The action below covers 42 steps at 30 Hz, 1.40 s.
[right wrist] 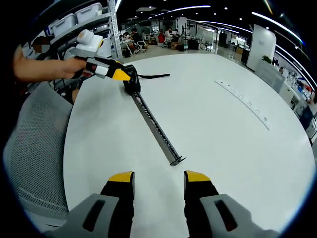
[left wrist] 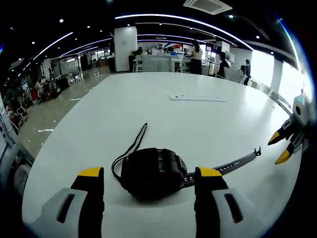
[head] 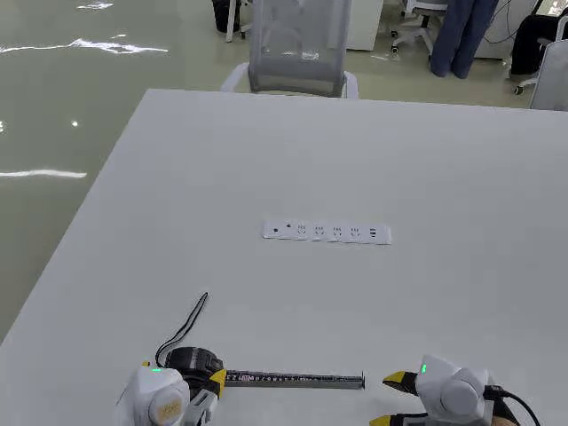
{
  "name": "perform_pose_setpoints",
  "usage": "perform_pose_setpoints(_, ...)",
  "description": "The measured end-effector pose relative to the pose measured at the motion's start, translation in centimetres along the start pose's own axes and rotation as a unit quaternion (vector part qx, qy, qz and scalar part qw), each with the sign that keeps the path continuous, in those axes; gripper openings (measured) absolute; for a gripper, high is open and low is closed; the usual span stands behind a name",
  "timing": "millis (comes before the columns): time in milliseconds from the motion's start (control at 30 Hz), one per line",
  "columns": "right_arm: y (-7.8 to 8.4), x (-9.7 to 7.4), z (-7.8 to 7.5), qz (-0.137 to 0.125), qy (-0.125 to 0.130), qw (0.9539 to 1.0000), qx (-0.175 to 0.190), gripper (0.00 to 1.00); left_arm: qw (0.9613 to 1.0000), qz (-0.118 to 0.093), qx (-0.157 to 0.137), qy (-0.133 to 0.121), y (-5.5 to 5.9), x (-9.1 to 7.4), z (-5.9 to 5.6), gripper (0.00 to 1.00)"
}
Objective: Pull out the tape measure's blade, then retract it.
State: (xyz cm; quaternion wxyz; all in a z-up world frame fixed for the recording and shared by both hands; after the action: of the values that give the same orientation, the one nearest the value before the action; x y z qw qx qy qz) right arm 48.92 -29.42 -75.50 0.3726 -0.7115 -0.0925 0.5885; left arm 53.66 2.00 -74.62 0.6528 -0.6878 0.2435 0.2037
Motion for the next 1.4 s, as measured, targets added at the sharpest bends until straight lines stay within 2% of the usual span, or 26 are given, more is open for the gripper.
perform_pose_setpoints(300,0.1,1.0,-1.8,0.002,-0.016,0.9999,-0.005,0.32,0.9999,0.013,-0.007,-0.004,0.6,0.9,0.0,0.69)
perform_pose_setpoints(467,-0.2,1.5,-2.1,-0.006,-0.03,0.9995,-0.002,0.3,0.9998,0.018,-0.008,-0.006,1.1,1.2,-0.1,0.68)
perform_pose_setpoints(800,-0.4,2.7,-3.1,-0.025,-0.054,0.9978,0.03,0.22,0.9998,0.018,-0.01,-0.006,1.0,1.3,-0.1,0.66)
perform_pose_setpoints(1200,0.4,4.2,-3.0,-0.014,-0.077,0.9966,0.027,0.19,0.9998,0.019,-0.005,-0.004,1.0,1.3,-0.1,0.65)
perform_pose_setpoints(1400,0.1,4.3,-3.0,-0.024,-0.087,0.9956,0.024,0.19,0.9998,0.019,-0.005,-0.003,1.0,1.2,-0.1,0.65)
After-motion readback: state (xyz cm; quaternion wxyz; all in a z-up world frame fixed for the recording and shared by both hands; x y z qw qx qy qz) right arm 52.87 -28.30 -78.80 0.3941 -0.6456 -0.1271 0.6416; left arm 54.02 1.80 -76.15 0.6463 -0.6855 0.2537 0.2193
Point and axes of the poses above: the centre of the closed fingertips' face, and the gripper's own axes: x roughly forward along the fingers, z roughly to its left, y roughly out of its underside, the point moved 2 cm from there along -x, roughly backward along the fingers, and after that the axes turned 6 degrees about -x, right-handed, at the moved point
